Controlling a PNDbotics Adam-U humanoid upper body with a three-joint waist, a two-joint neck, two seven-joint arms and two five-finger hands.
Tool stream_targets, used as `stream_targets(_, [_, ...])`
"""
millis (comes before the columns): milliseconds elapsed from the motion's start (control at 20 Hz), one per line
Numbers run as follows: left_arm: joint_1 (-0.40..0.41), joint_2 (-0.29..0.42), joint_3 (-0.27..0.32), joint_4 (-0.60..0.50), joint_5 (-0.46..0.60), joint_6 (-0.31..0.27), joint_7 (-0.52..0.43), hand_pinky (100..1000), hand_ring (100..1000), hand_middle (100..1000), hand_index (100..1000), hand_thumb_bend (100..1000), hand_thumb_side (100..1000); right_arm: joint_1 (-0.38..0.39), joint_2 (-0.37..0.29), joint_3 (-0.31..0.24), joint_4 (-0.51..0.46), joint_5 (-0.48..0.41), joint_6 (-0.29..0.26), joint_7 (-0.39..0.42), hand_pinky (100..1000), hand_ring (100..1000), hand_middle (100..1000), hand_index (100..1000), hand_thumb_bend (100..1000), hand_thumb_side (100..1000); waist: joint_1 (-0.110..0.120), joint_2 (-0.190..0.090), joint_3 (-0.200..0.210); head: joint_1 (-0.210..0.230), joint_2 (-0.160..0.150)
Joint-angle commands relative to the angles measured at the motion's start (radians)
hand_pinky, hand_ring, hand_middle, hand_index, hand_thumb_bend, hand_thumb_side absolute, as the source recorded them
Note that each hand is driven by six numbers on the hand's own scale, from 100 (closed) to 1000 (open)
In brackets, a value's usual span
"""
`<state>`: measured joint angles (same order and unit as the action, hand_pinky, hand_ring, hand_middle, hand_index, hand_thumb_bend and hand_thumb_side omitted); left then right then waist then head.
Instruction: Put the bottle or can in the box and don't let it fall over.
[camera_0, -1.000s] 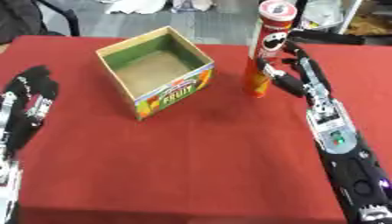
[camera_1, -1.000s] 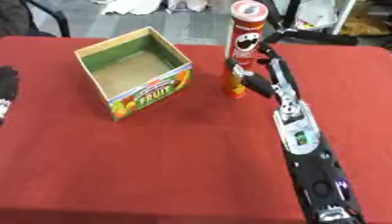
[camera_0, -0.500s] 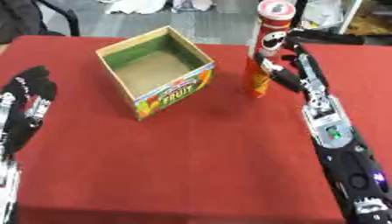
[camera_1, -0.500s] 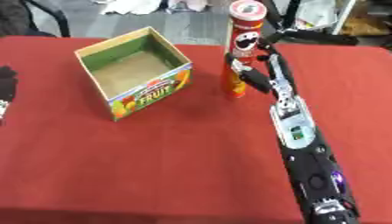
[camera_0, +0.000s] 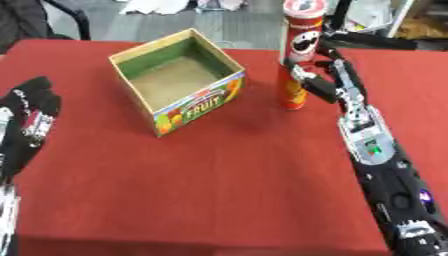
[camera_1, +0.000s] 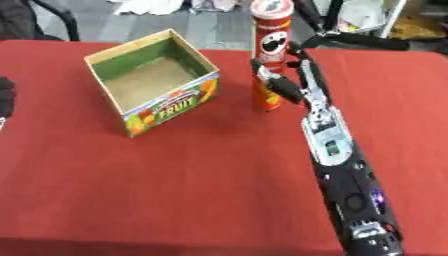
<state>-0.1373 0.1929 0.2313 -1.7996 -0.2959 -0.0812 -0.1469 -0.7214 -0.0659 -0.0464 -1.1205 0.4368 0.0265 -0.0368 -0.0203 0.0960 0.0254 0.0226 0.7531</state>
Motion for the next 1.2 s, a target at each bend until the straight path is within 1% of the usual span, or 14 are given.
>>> stream_targets(50, [-0.013,0.008,-0.002,-0.016,0.005,-0.002,-0.004,901,843,792,883,477,797,-0.026,-0.005,-0.004,-0.006,0.007,-0.008,0.003,972,885,921,1000,518,557,0.004,-0.009,0.002,-0.004,-0.012])
stream_targets(1000, [-0.016,0.008,-0.001,-0.017,0.005,-0.005,-0.010,902,843,793,886,477,798,-0.025,-0.005,-0.012,0.017,0.031,-0.011,-0.002,970,885,922,1000,524,541,0.005,-0.008,0.004,-0.006,-0.012])
stream_targets(1200, [-0.016,0.008,-0.001,-0.017,0.005,-0.005,-0.011,902,843,793,886,478,798,-0.027,-0.006,-0.012,0.019,0.039,-0.013,-0.002,970,887,924,1000,533,516,0.005,-0.008,0.004,-0.007,-0.012])
